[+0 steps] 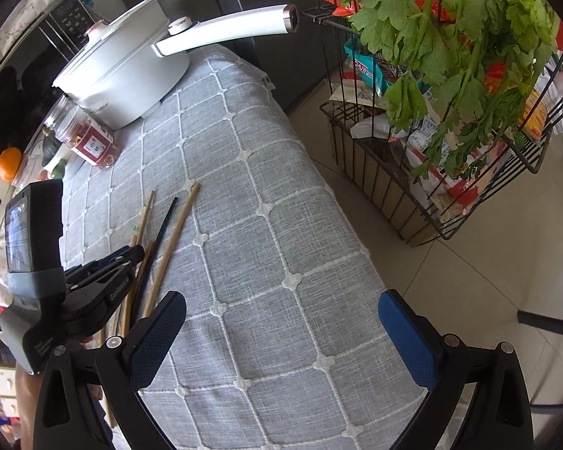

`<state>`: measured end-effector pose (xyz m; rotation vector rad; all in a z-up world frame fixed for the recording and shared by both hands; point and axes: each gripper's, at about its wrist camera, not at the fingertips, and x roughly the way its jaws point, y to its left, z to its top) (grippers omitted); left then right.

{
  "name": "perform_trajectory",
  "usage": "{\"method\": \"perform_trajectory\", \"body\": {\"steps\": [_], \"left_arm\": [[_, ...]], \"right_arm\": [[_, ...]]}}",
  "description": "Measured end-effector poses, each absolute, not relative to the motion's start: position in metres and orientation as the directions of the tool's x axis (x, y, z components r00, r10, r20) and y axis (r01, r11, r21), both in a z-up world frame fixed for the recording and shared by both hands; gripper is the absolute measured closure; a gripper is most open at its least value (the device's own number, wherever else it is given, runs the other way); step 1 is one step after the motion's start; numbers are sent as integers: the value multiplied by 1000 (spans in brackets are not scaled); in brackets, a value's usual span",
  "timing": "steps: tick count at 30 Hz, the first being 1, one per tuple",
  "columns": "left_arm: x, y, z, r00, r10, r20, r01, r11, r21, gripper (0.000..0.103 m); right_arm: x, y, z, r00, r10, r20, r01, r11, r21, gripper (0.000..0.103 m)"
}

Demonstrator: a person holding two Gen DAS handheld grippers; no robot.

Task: Organize utensils
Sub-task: 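Lift the wooden chopstick with the left tool while the right tool grasps another wooden chopstick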

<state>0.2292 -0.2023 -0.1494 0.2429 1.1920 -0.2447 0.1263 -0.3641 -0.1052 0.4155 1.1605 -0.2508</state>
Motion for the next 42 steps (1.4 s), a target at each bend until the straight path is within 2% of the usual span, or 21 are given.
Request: {"method": "perform_trajectory", "body": {"steps": [9,24,31,34,39,42], "left_arm": [[221,-196,-143,400,-87,-913,316,947,48,96],[121,-153,-67,522,-265,-811,425,905,-22,96],[79,-109,-35,555,-332,-763,445,893,-65,96],[67,-93,-29,561,-353,-749,450,889,-83,96],[54,-74,-27,554,-402,-729,455,880,-139,96],[50,-66,-20,559,-419,-716,461,874,-152,96]], "right_arm": [[130,-359,-108,367,26,-930,391,902,180,0],[129,-333,-114,349,29,-937,352,922,160,0],[136,-332,-126,369,111,-923,362,897,253,1],[143,-328,-132,389,149,-909,369,879,302,10],[159,-308,-151,416,258,-872,322,855,407,54],[168,-294,-158,415,250,-875,310,865,394,65]]}}
